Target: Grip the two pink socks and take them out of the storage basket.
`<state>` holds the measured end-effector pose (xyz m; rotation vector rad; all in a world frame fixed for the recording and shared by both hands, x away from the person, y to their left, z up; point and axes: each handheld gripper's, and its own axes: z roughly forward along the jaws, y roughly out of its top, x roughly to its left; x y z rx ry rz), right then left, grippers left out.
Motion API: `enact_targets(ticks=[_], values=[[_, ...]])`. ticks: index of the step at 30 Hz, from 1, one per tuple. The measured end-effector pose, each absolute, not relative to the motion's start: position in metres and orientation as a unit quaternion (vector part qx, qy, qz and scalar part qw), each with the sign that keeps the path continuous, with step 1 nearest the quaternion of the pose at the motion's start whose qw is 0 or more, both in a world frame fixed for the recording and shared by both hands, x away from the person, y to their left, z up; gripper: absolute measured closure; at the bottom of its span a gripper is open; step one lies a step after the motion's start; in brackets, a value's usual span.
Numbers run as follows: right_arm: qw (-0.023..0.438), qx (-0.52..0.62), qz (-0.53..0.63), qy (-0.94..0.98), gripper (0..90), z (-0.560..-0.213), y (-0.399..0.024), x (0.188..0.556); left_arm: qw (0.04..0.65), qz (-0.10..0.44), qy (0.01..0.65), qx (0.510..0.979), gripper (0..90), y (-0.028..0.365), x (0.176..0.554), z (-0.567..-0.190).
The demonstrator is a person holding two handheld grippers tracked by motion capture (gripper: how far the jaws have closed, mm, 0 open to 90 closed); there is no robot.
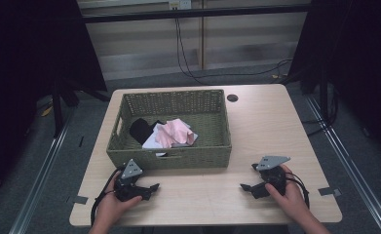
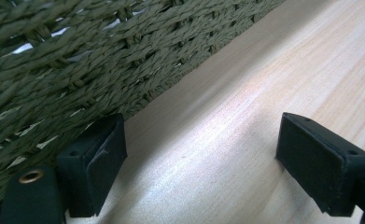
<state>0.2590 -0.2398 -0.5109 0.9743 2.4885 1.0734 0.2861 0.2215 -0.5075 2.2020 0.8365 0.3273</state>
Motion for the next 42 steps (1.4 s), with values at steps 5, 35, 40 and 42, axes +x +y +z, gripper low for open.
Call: enact_targets(ticks=[5,35,40,42], values=[[0.13,0.336,0.369,0.857,11.2,-0.511,-0.24,0.259,0.363,0.125,0.323,0.865,17.8,0.22,0.286,-0.505],[0.129,0.337,0.369,0.857,11.2,-0.511,-0.24,0.259,0.343,0.034,0.292,0.892,22.5,0.2,0.291,-0.456],[0.129,0.337,0.369,0.856,11.2,-0.511,-0.24,0.259,0.343,0.022,0.282,0.895,22.8,0.2,0.295,-0.439],[0.129,0.336,0.369,0.857,11.2,-0.511,-0.24,0.259,0.345,0.019,0.282,0.895,22.7,0.201,0.297,-0.433]])
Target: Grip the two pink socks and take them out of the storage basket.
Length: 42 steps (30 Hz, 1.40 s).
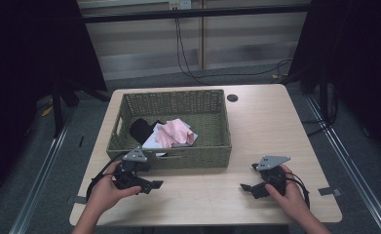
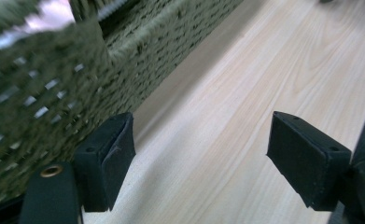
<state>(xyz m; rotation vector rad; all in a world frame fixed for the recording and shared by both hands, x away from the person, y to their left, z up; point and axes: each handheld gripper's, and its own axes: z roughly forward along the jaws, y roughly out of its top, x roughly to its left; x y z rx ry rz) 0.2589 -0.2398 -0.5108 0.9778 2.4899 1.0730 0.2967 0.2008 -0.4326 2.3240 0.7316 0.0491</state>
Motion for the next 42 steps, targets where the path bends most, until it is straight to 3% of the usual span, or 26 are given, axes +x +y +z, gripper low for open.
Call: enact_targets(ticks=[17,32,42], values=[[0.129,0.337,0.369,0.856,11.2,-0.511,-0.24,0.259,0.34,0.009,0.267,0.902,22.8,0.192,0.306,-0.396],[0.129,0.337,0.369,0.857,11.2,-0.511,-0.24,0.259,0.356,0.034,0.293,0.887,24.2,0.196,0.343,-0.36],[0.127,0.336,0.371,0.856,11.2,-0.511,-0.24,0.259,0.345,0.045,0.312,0.884,28.7,0.19,0.372,-0.36]])
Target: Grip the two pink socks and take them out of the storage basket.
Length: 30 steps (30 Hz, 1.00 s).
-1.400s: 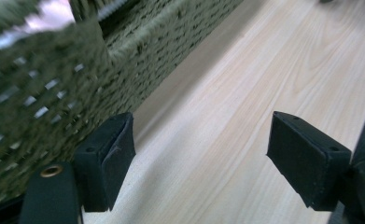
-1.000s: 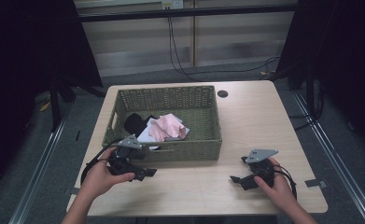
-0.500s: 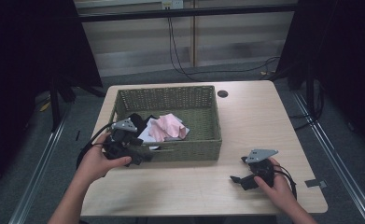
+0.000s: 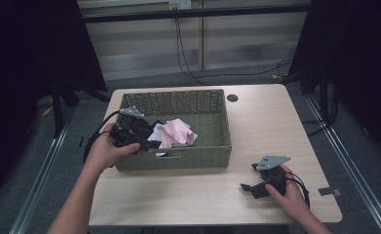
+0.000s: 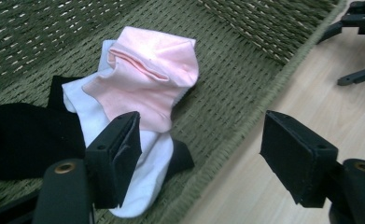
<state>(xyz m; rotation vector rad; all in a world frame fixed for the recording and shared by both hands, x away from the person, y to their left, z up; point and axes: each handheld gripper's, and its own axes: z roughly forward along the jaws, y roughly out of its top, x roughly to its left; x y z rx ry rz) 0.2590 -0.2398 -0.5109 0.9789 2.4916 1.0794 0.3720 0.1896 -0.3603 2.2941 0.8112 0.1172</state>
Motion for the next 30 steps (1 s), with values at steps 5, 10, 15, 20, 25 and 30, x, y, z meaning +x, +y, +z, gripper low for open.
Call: enact_targets(ticks=[5,10,15,20,25,30], values=[[0.127,0.336,0.371,0.856,11.1,-0.511,-0.24,0.259,0.34,0.042,0.319,0.884,32.5,0.185,0.381,-0.363],[0.128,0.337,0.37,0.857,11.1,-0.511,-0.24,0.259,0.337,0.042,0.323,0.883,35.3,0.177,0.394,-0.362],[0.128,0.337,0.369,0.857,11.1,-0.511,-0.24,0.259,0.334,0.038,0.325,0.884,40.1,0.17,0.401,-0.361],[0.13,0.336,0.369,0.857,11.1,-0.511,-0.24,0.259,0.319,0.04,0.322,0.891,45.5,0.155,0.413,-0.369],[0.13,0.336,0.369,0.857,11.1,-0.511,-0.24,0.259,0.309,0.036,0.325,0.893,52.5,0.146,0.421,-0.379],[0.128,0.335,0.37,0.857,11.1,-0.511,-0.24,0.26,0.29,0.026,0.334,0.897,55.0,0.136,0.43,-0.393]])
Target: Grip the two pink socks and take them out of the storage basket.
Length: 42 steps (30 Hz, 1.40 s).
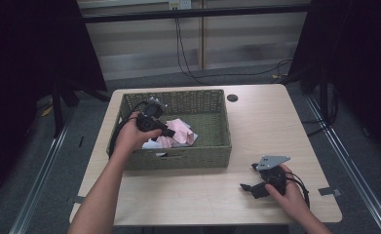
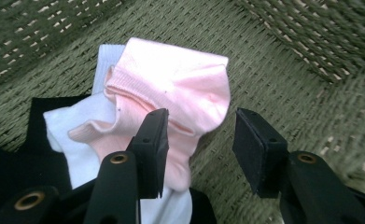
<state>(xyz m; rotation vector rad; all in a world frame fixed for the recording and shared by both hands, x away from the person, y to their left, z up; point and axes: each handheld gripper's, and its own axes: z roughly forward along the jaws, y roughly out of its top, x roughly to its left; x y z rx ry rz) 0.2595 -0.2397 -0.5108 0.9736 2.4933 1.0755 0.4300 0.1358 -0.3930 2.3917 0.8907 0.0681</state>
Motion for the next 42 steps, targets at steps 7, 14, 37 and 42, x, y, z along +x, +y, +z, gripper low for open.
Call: enact_targets(ticks=[7,14,37,42], values=[[0.128,0.334,0.37,0.857,11.1,-0.511,-0.24,0.26,0.285,0.022,0.352,0.891,59.6,0.131,0.436,-0.401],[0.128,0.334,0.37,0.857,11.1,-0.511,-0.24,0.26,0.261,0.031,0.367,0.892,68.3,0.13,0.441,-0.407],[0.126,0.332,0.37,0.858,11.1,-0.511,-0.239,0.261,0.286,-0.016,0.37,0.884,71.4,0.153,0.443,-0.398],[0.126,0.332,0.371,0.858,11.1,-0.511,-0.239,0.261,0.274,-0.022,0.387,0.88,63.6,0.139,0.449,-0.408]])
